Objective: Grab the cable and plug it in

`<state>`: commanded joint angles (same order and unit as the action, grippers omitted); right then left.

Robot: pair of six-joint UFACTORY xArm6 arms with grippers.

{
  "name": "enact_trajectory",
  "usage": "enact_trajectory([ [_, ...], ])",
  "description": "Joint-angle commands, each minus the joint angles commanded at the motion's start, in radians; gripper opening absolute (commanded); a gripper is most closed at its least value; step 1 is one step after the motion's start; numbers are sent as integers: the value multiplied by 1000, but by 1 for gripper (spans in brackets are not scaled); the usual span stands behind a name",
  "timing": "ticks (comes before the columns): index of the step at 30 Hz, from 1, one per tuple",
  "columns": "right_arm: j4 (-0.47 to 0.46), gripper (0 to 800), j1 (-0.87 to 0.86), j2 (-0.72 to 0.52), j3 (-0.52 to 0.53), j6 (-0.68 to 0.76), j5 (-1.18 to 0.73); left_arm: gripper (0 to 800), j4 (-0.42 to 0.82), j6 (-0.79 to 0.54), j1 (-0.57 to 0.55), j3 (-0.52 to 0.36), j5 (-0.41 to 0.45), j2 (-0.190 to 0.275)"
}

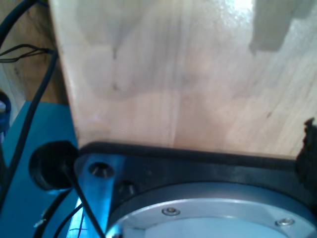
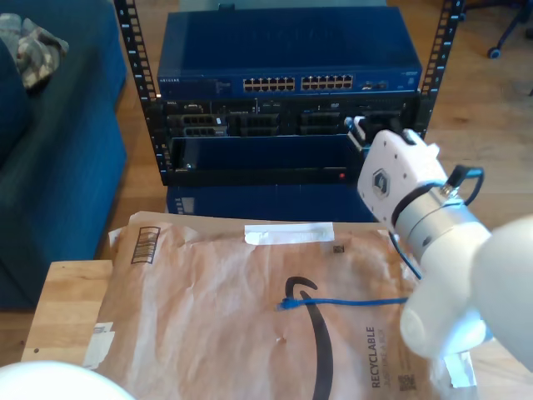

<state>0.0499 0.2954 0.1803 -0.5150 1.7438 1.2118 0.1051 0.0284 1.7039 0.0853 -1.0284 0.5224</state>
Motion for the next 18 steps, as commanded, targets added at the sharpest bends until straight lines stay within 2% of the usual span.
enact_trajectory([
  [5,29,0,0,83,-94,-21,5,800,0,0,0,0,0,0],
  [9,127,0,11,137,-160,-97,6,800,0,0,0,0,0,0],
  [13,152,0,32,170,-195,-107,9,800,0,0,0,0,0,0],
  [18,302,0,81,207,-245,-190,18,800,0,0,0,0,0,0],
])
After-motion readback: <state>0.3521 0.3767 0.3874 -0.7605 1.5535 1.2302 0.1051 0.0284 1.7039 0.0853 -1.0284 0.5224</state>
